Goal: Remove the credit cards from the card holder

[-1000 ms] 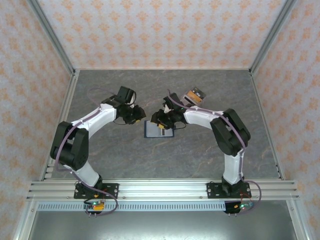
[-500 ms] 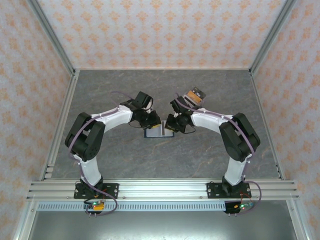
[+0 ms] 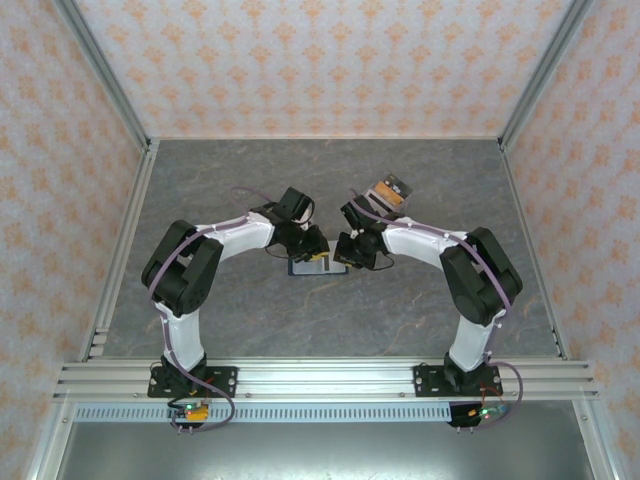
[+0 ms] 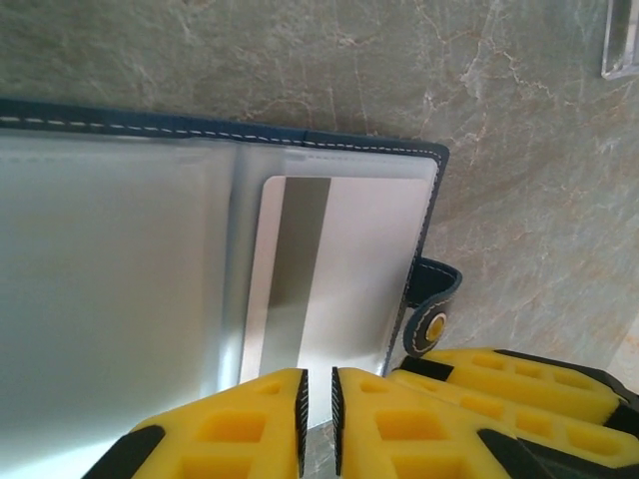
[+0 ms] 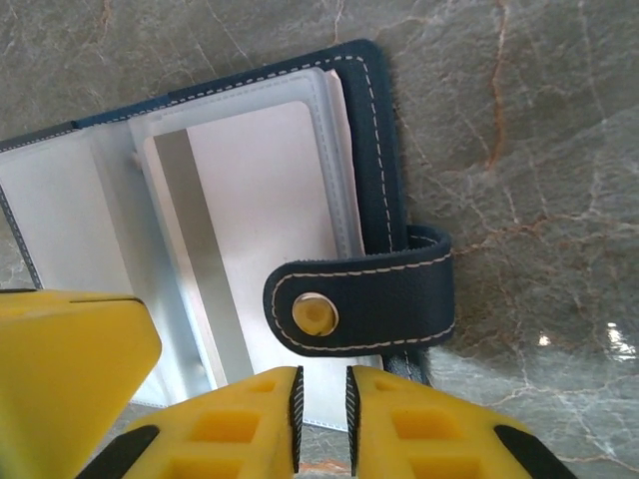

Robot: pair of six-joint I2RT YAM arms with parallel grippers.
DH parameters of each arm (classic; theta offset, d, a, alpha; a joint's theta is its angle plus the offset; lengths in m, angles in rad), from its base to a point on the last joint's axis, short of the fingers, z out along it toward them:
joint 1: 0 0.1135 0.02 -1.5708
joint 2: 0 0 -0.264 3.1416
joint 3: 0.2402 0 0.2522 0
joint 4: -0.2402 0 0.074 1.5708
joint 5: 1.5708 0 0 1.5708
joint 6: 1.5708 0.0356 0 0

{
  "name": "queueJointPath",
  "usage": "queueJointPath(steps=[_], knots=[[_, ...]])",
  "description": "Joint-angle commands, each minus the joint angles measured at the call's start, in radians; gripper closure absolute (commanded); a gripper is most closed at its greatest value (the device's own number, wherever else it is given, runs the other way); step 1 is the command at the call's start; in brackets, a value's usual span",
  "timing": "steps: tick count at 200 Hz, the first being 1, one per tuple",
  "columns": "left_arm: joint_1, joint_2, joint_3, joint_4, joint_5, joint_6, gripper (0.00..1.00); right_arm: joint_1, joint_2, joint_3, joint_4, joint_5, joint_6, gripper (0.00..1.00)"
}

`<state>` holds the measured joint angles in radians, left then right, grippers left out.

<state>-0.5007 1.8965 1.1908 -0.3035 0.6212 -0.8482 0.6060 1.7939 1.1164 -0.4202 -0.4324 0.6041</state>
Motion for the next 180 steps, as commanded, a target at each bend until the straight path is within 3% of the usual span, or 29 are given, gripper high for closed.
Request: queueJointPath(steps=[1,76,121,180], knots=[[-0.002,-0.001,0.017,-0.051,-0.046,0.025,0.8,0.005,0.015,0.023,-0.025,0.026,-0.01,0.78],[0.027,-0.013,-0.022,-0.042,-0.046,0.037,0.75,0.005,0.052,0.042,-0.019,0.005,-0.011,0.8],[0.038,0.001,-0.051,-0.013,-0.034,0.036,0.73,0.006,0.072,0.05,-0.021,0.0,-0.011,0.75],[0.068,0.006,-0.105,0.087,0.04,0.025,0.73,0.005,0.108,0.058,0.032,-0.096,0.002,0.75]])
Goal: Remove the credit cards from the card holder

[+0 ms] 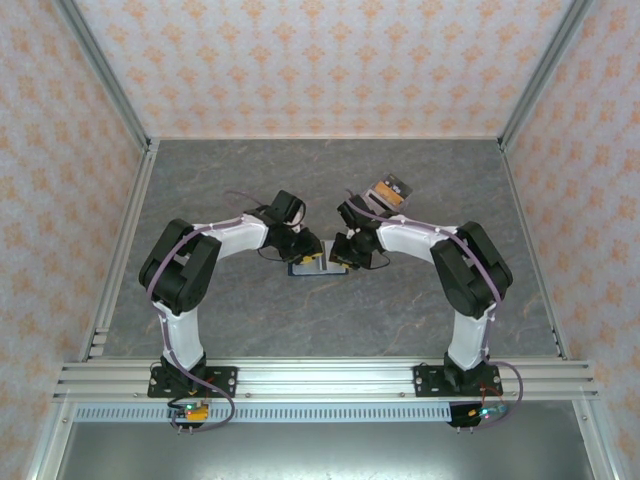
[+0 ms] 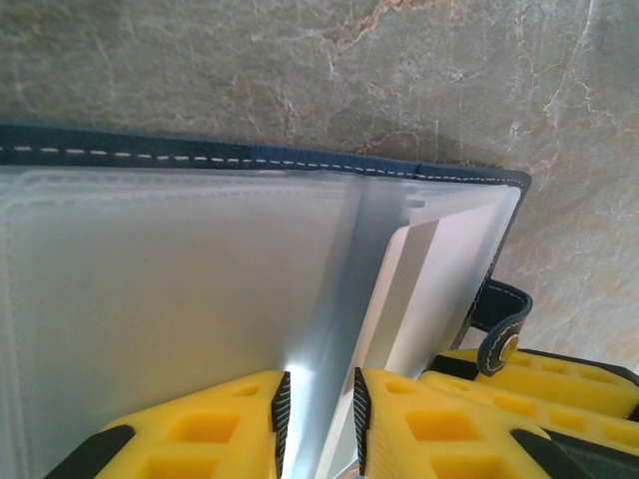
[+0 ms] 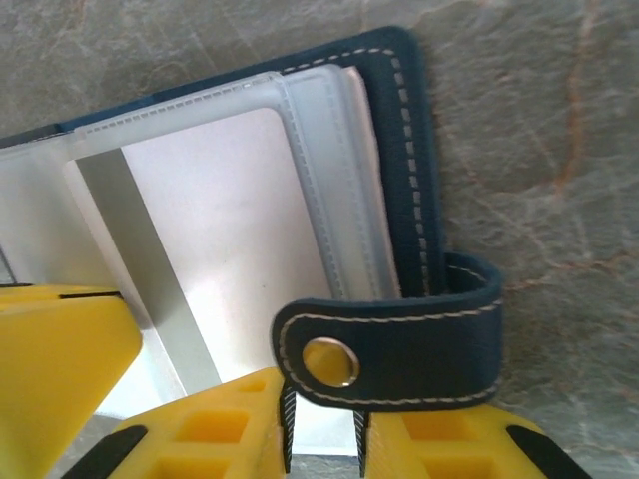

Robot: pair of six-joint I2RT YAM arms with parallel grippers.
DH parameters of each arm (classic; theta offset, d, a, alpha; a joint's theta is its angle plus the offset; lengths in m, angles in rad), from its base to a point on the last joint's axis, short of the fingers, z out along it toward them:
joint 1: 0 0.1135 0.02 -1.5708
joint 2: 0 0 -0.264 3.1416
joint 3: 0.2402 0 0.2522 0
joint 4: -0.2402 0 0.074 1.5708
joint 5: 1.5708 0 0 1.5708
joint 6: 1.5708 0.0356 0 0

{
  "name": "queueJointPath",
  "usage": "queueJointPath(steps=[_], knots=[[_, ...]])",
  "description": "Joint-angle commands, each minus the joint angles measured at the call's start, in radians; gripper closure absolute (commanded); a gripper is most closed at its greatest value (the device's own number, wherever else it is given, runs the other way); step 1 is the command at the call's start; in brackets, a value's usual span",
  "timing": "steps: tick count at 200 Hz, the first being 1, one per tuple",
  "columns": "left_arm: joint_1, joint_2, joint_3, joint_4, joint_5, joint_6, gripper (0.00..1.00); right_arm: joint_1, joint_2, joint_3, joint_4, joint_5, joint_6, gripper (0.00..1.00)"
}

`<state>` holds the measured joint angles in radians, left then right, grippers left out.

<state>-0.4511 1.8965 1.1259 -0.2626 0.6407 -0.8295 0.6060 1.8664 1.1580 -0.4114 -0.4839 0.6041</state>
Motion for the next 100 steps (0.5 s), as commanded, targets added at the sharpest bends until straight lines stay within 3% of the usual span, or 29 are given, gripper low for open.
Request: queueJointPath(steps=[1,100], knots=[[0.019,0.007,-0.042,0.049,0.021,0.006,0.73,0.005,0.036,0.016,0.023,-0.046,0.002,0.75],[0.066,-0.014,-0.141,0.338,0.195,-0.012,0.81,0.005,0.054,0.028,-0.03,0.009,0.002,0.77]])
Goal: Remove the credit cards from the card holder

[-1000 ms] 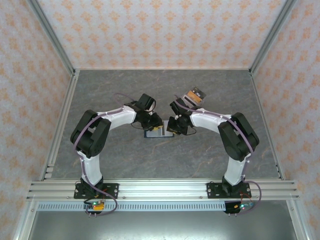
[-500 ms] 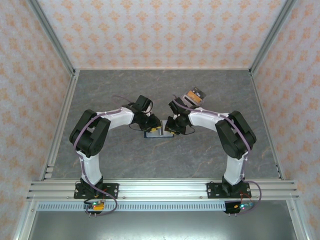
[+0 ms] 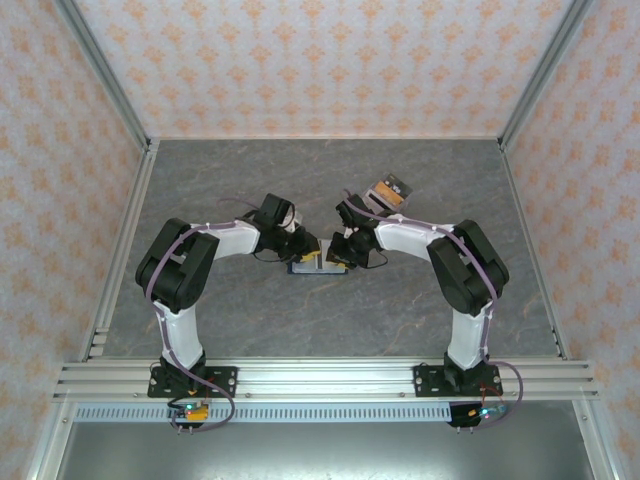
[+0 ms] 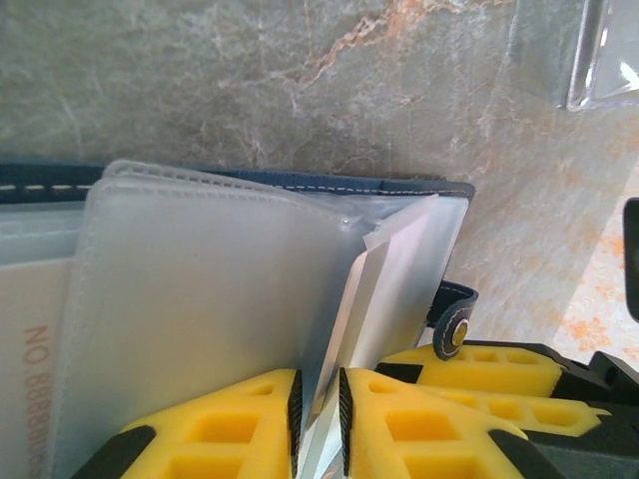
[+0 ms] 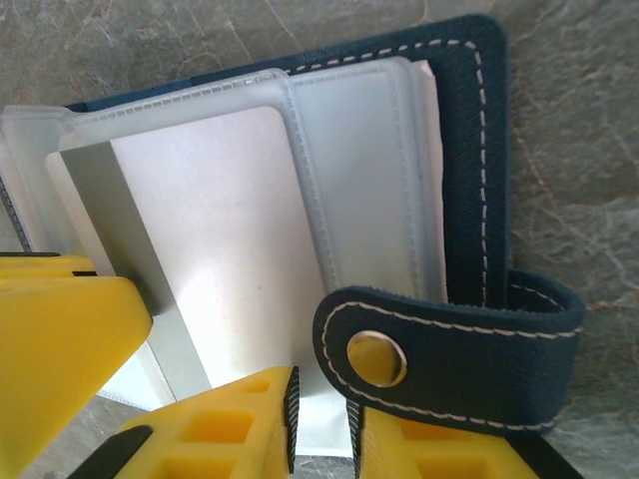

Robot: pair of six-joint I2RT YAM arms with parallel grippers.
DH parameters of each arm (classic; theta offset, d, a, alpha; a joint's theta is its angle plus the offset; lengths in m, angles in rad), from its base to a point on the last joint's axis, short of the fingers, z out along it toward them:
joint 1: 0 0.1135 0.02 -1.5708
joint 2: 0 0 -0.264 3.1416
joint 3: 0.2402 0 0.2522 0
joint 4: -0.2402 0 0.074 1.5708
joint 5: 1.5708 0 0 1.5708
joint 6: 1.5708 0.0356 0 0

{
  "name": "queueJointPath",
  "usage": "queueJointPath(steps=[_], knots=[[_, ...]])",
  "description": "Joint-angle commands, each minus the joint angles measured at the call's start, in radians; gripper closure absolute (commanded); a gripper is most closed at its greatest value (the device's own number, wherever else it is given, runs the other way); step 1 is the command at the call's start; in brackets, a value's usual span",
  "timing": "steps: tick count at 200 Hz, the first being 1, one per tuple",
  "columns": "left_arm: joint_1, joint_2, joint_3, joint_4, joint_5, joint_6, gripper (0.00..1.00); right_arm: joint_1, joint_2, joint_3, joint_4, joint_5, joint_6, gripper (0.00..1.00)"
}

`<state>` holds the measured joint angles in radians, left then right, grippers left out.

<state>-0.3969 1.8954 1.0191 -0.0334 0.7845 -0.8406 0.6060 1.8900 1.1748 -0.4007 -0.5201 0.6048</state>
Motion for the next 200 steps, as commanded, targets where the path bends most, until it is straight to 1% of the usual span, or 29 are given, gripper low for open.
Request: queueJointPath(steps=[1,45,89,167,200], knots=[[0.012,-0.014,-0.034,0.112,0.053,0.0,0.81,0.005,0.031,0.011,-0.041,0.046,0.0,0.77],[0.014,-0.038,-0.067,0.181,0.095,0.03,0.83,0.005,0.035,0.014,-0.05,0.051,-0.003,0.77],[0.016,-0.062,-0.07,0.161,0.104,0.071,0.84,0.005,0.038,0.022,-0.067,0.063,-0.004,0.78],[0.026,-0.069,-0.081,0.165,0.128,0.087,0.87,0.005,0.05,0.028,-0.094,0.083,0.0,0.79],[0.03,-0.08,-0.08,0.136,0.137,0.122,0.92,0.005,0.055,0.031,-0.105,0.095,0.007,0.79]])
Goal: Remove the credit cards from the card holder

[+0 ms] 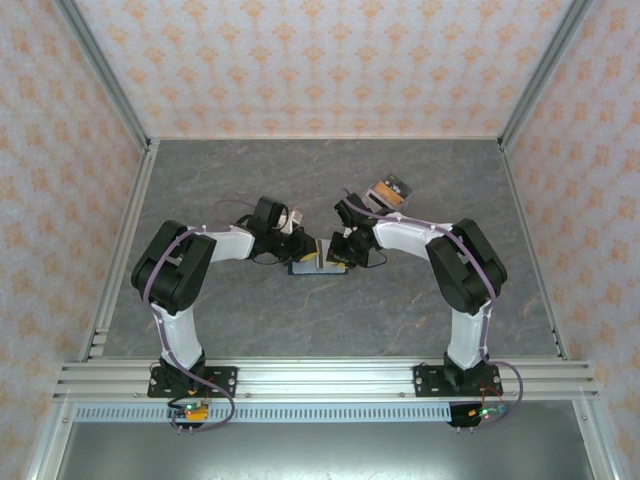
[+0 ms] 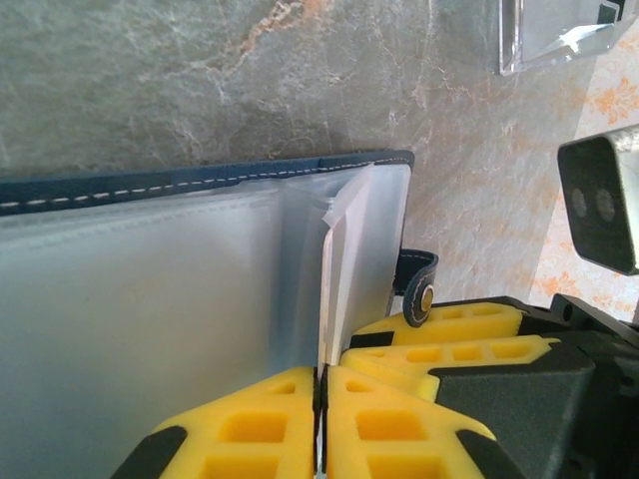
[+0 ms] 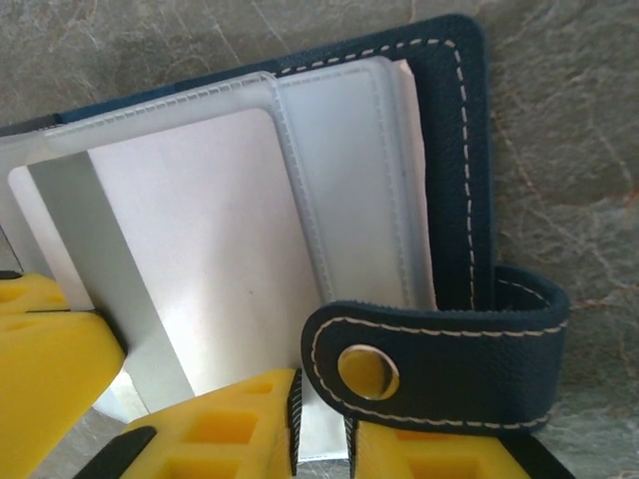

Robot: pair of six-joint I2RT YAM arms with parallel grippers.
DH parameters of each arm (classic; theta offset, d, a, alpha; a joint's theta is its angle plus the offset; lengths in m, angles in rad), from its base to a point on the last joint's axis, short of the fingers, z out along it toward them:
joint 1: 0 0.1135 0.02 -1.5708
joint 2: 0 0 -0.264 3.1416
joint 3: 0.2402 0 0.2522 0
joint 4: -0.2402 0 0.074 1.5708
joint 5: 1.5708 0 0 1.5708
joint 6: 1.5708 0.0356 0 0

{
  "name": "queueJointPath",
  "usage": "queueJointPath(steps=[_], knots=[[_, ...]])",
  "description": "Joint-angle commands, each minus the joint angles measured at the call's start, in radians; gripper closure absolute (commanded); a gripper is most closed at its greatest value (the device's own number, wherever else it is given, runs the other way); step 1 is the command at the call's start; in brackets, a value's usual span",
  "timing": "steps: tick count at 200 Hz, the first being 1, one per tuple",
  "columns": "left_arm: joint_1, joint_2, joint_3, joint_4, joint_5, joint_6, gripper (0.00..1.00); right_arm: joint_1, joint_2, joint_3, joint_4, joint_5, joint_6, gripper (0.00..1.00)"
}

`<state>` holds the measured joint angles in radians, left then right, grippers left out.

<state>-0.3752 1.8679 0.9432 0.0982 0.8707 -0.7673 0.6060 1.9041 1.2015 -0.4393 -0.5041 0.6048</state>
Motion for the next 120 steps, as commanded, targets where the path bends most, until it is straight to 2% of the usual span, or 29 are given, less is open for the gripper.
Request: queueJointPath(steps=[1,120], knots=[[0.009,-0.052,-0.004,0.003,0.051,0.051,0.92,0.005,0.04,0.004,-0.068,0.079,0.006,0.79],[0.043,-0.098,0.018,-0.257,-0.004,0.199,0.92,0.001,0.046,0.0,-0.085,0.111,0.024,0.82]])
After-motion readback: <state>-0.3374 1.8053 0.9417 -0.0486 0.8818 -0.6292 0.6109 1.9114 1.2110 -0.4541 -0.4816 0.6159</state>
